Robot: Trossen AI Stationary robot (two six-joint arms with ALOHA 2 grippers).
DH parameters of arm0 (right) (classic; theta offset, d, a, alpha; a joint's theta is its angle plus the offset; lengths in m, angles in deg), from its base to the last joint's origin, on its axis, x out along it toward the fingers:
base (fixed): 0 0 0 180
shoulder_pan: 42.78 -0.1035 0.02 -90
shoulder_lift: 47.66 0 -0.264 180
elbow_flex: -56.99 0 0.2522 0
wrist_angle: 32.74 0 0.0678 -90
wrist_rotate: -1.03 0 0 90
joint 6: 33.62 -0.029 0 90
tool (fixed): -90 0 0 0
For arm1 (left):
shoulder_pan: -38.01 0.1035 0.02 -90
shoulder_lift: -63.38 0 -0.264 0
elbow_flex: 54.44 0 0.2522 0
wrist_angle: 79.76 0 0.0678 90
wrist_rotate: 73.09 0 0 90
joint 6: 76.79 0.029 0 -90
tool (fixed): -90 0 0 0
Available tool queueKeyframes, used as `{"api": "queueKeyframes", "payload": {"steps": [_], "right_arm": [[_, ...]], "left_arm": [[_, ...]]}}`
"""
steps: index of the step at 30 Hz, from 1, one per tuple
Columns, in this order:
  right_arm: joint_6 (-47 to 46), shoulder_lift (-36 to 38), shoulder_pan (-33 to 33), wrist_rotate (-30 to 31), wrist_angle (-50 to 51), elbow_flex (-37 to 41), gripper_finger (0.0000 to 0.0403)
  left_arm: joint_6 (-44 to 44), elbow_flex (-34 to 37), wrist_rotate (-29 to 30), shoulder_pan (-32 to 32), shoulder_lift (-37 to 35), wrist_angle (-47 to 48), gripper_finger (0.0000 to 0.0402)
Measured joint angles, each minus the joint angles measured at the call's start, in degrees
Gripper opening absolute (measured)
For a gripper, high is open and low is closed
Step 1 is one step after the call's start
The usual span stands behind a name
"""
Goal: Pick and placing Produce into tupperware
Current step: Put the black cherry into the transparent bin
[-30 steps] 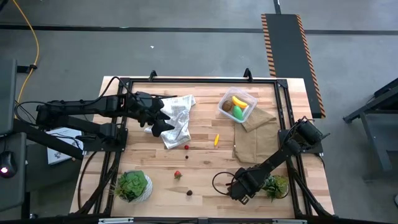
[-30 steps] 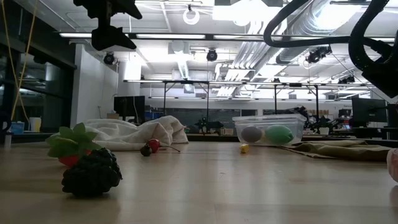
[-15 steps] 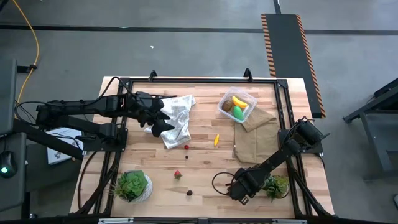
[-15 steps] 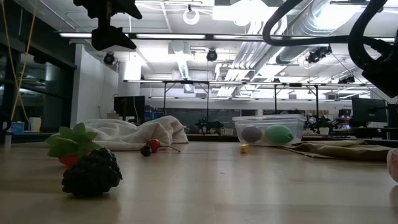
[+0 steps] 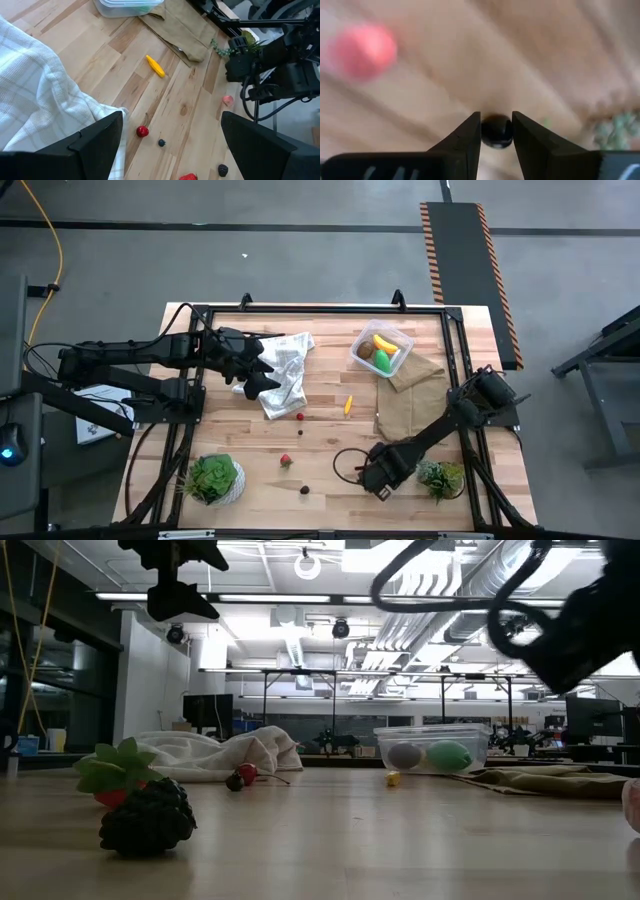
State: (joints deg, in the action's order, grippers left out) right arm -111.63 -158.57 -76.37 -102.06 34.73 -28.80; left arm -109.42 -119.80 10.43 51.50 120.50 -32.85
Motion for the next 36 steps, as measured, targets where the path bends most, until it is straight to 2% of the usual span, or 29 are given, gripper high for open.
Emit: {"api": "queueKeyframes", "payload": {"steps": [15,26,36], "right_arm": [[5.9,0.0,5.5,1.1,0.0,0.0,0.0096],[9.2,0.0,6.7,-2.0,1.1,0.0,0.0099],[12.2,0.8,6.7,-2.7,0.9,0.0,0.0168]], "left_arm": [[1.3,0.0,0.0,0.0,0.0,0.0,0.0328],[1.9,0.0,-0.5,0.0,0.0,0.0,0.0328],[2.4,0.0,-0.6,0.0,0.0,0.0,0.0328]]}}
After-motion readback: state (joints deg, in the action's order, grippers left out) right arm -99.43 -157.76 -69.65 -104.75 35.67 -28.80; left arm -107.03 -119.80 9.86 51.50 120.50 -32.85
